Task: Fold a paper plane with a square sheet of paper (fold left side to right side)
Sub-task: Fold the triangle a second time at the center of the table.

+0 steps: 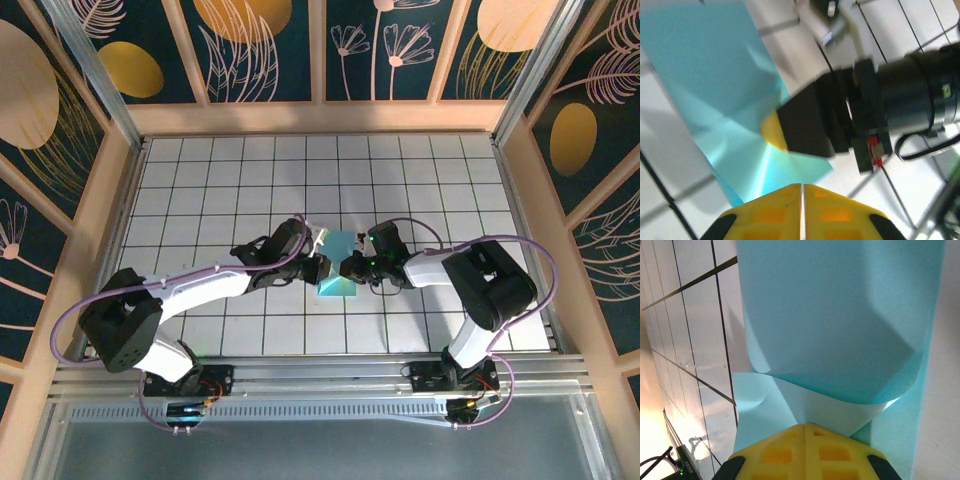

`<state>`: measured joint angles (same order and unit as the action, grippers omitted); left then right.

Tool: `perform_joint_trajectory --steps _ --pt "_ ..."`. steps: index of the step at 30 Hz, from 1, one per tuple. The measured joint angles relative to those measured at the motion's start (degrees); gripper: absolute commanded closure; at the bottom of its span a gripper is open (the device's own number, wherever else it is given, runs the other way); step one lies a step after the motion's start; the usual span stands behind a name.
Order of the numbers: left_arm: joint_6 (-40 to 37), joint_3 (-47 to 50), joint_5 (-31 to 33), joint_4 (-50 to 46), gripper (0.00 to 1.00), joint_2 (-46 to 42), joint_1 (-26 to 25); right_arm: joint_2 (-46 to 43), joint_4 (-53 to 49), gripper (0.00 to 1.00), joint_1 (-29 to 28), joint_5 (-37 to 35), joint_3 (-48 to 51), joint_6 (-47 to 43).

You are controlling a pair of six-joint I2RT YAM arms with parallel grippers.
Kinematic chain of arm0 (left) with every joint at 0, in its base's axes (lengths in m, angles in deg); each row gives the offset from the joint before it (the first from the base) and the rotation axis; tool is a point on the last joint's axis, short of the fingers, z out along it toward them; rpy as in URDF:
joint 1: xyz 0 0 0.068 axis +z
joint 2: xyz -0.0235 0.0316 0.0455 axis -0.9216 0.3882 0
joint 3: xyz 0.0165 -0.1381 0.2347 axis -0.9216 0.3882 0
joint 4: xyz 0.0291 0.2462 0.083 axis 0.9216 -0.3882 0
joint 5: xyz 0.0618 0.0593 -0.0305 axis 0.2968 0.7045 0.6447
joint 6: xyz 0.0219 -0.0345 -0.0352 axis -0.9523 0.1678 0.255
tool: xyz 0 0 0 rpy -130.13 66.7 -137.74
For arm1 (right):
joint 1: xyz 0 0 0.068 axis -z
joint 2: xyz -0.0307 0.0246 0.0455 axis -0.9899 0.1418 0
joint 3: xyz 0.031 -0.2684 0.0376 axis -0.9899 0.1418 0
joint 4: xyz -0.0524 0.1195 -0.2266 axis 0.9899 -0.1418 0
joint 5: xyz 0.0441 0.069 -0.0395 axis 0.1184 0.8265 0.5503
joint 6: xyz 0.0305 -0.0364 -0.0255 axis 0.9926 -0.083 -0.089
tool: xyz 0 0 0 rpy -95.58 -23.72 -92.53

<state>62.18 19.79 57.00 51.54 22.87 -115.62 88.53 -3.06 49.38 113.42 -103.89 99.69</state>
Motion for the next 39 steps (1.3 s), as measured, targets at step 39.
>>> perform_joint_trajectory --steps 39 --pt "9.66 1.46 -2.54 4.85 1.0 11.96 0.0 0.0 -0.52 1.0 -0.15 -0.2 -0.26 -0.5"
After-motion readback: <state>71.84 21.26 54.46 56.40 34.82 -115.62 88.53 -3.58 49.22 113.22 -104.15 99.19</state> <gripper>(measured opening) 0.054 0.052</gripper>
